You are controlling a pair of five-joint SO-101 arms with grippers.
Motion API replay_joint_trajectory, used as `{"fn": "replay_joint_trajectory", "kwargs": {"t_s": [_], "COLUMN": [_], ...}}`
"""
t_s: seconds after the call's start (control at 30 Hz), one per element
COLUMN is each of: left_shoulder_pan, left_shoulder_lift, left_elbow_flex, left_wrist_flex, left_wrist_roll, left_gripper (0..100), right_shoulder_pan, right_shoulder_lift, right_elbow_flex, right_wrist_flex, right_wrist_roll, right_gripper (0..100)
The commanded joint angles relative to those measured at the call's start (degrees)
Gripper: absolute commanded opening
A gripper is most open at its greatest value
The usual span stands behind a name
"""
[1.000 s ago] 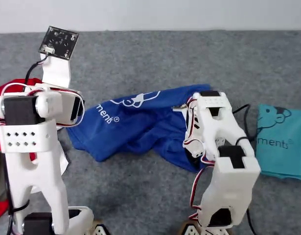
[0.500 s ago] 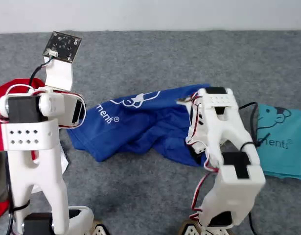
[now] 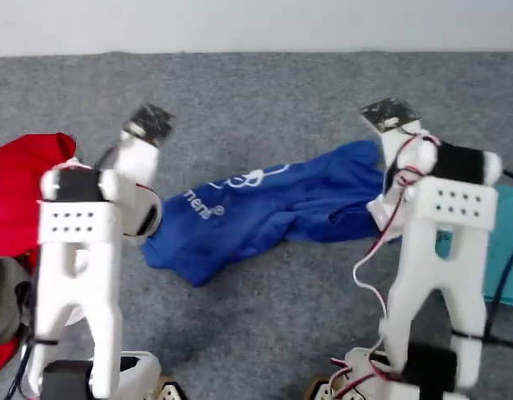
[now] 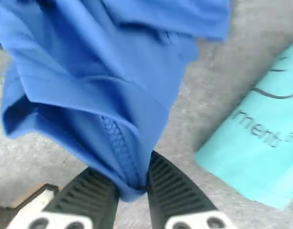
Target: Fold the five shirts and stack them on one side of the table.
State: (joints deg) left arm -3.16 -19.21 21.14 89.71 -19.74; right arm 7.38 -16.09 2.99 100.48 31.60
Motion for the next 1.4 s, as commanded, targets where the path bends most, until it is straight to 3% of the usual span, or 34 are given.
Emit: {"fn": "replay_joint_trajectory", "kwargs": {"t_s": [0.0,0.23,0.33,0.43,0.67,0.8,0.9,1.13,1.37], "left_shoulder_pan": [5.01,14.24,16.97,19.25,19.43,19.69,18.02,9.41,2.99], "left_shoulder_lift": [3.08,10.20,12.13,15.74,28.31,29.54,25.76,15.65,22.95], "left_elbow_flex": [2.15,2.15,2.15,2.33,2.07,1.89,-0.13,-11.82,-18.77], "left_wrist_flex": [-1.85,-1.85,-1.93,-2.64,-12.92,-15.82,-14.33,-8.62,-16.09], "left_wrist_roll": [-1.49,-0.09,0.35,0.35,3.43,3.87,3.52,1.14,-0.62], "left_gripper": [11,24,24,24,24,12,3,1,2], "right_shoulder_pan": [0.57,0.57,0.57,0.48,0.48,0.57,0.84,0.57,0.57], "right_shoulder_lift": [-5.67,-6.11,-6.46,-6.46,-6.55,-6.55,-6.55,-6.55,-6.55], "right_elbow_flex": [-2.90,-2.90,-2.46,-0.35,1.49,1.41,1.41,1.41,1.32], "right_wrist_flex": [2.33,2.33,2.42,2.42,2.33,2.33,2.33,2.33,2.24], "right_wrist_roll": [0.53,0.35,0.26,0.26,0.09,0.09,0.18,0.18,0.09], "right_gripper": [1.0,1.0,1.0,1.0,1.0,1.0,1.0,1.0,1.0]}}
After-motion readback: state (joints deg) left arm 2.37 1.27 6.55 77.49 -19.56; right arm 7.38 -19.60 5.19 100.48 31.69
